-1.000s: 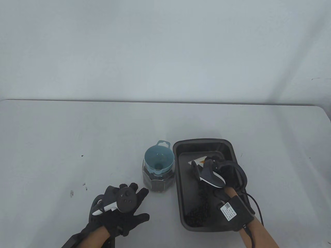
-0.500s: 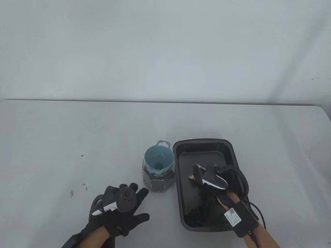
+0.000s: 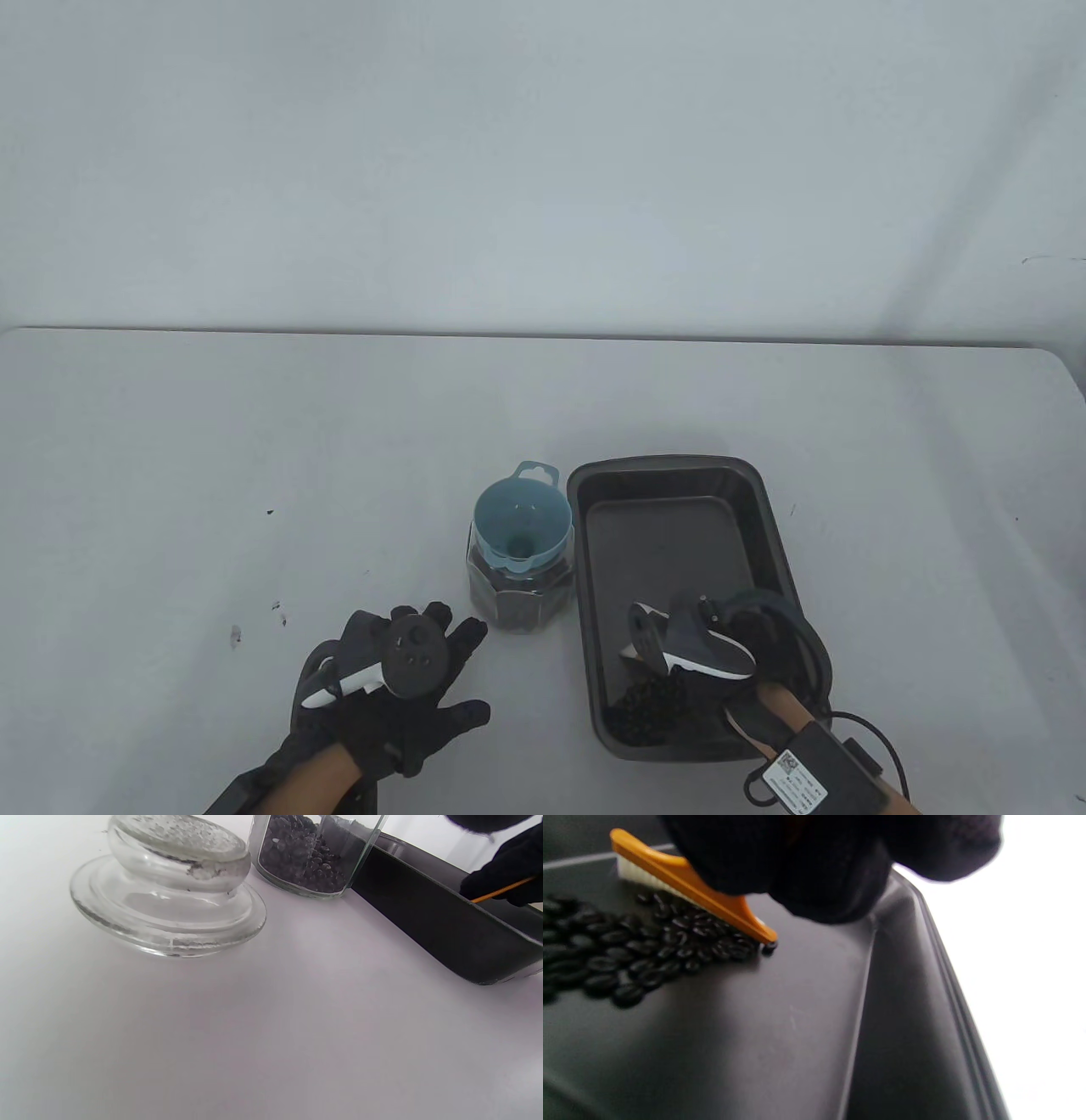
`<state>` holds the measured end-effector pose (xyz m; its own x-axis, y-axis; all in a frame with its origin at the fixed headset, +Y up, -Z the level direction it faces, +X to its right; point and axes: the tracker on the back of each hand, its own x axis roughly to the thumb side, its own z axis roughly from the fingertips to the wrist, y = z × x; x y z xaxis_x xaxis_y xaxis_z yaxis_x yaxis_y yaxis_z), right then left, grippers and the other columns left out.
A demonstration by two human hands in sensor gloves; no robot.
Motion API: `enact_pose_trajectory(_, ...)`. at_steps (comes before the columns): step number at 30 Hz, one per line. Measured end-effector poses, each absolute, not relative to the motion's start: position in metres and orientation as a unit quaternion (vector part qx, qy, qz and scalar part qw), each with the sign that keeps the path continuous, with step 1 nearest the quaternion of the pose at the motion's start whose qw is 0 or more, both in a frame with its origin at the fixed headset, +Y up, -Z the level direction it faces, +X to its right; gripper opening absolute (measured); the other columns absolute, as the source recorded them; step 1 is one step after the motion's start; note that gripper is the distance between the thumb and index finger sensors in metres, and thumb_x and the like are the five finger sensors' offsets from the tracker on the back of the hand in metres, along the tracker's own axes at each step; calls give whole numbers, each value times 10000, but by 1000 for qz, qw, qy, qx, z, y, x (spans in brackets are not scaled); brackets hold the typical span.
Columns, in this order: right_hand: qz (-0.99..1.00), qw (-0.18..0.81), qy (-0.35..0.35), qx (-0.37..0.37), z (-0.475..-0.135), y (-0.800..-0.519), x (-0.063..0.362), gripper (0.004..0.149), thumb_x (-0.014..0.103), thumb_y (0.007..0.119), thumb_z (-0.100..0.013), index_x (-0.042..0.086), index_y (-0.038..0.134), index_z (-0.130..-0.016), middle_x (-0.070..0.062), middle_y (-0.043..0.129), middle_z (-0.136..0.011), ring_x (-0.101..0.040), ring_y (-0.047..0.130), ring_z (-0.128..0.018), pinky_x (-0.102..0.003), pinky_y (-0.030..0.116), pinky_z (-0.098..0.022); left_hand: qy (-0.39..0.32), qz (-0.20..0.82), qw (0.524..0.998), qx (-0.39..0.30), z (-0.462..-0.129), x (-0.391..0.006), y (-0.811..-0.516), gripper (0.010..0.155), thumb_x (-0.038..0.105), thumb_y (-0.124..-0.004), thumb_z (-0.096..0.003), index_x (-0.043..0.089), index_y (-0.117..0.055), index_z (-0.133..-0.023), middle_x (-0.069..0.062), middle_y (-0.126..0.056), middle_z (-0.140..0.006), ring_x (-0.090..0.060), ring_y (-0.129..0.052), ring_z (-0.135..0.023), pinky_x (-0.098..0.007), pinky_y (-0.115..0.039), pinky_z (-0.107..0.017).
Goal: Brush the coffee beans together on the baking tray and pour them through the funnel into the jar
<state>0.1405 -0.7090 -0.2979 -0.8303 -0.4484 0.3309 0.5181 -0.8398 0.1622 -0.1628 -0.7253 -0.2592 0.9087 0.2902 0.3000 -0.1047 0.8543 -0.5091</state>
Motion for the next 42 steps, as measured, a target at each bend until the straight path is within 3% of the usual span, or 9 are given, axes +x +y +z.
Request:
enact_pose_trajectory(12, -945, 245, -162, -148, -272, -705, 143, 432, 321, 884, -296, 364, 900, -725, 21, 950, -675, -118, 1001, -343, -297, 872, -191, -186, 108, 943, -255, -259, -162, -726, 888, 780, -508, -393, 384, -160, -1106, -133, -159, -1192, -481, -197, -1124, -650, -217, -783)
enact_pose_trajectory(19, -955, 218, -155, -126, -284, -688, 151, 464, 319, 862, -336, 319, 842, -799, -14, 907, -722, -138, 986, -375, -301, 865, -217, -183, 110, 943, -256, -260, -164, -726, 887, 779, -508, -395, 381, -160, -1107, -133, -161, -1191, -479, -202, -1124, -648, -221, -784)
enact_pose_trajectory(24, -970, 202, -101, -84, -303, -672, 167, 480, 311, 853, -346, 295, 811, -824, -42, 889, -731, -152, 981, -373, -305, 863, -214, -181, 114, 940, -265, -261, -164, -727, 885, 778, -509, -396, 382, -157, -1105, -133, -163, -1190, -479, -207, -1124, -648, -223, -784)
enact_pose_trajectory(31, -967, 242, -61, -59, -320, -693, 181, 463, 321, 852, -342, 309, 822, -804, -20, 897, -711, -129, 981, -360, -292, 865, -207, -181, 116, 940, -266, -260, -165, -727, 885, 775, -512, -398, 380, -159, -1106, -135, -165, -1190, -481, -208, -1123, -648, -224, -784)
enact_pose_trajectory(36, -957, 265, -99, -62, -320, -713, 178, 408, 324, 863, -332, 333, 875, -740, 26, 931, -668, -92, 982, -346, -278, 866, -205, -180, 118, 939, -270, -260, -165, -728, 882, 773, -513, -399, 381, -160, -1106, -136, -167, -1189, -477, -210, -1124, -647, -225, -785)
enact_pose_trajectory(42, -951, 266, -143, -62, -316, -709, 175, 402, 327, 870, -334, 312, 889, -735, 18, 950, -641, -106, 982, -315, -289, 866, -182, -179, 124, 936, -276, -260, -165, -728, 878, 770, -514, -401, 381, -163, -1106, -136, -166, -1189, -478, -213, -1123, -647, -226, -784)
